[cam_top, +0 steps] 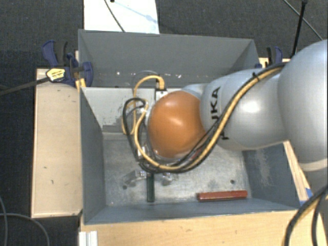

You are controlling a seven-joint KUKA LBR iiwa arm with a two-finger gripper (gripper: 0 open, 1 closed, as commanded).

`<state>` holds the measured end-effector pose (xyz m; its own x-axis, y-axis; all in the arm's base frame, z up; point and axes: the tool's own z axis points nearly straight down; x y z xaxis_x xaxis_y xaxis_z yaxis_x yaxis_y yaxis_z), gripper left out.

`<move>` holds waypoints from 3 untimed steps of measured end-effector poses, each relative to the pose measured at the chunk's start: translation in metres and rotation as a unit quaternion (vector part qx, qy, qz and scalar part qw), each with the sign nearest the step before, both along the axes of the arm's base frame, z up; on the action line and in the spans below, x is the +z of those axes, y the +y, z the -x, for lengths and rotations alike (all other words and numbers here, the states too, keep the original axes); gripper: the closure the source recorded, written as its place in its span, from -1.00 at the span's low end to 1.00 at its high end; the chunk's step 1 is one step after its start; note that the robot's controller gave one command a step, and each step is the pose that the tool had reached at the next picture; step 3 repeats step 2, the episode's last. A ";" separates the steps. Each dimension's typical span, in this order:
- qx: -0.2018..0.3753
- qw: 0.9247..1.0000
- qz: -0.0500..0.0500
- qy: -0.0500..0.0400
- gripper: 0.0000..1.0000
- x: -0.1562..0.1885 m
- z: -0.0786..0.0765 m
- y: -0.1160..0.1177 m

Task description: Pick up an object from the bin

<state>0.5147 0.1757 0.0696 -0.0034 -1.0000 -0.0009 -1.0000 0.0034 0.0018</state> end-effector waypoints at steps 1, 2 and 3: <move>-0.002 1.000 0.000 0.001 1.00 0.000 0.000 0.000; -0.008 1.000 -0.001 -0.003 1.00 0.031 -0.001 0.001; -0.008 1.000 -0.001 -0.003 1.00 0.031 -0.001 0.001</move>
Offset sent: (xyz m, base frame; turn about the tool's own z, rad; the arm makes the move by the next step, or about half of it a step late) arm 0.0000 0.0000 0.0000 0.0000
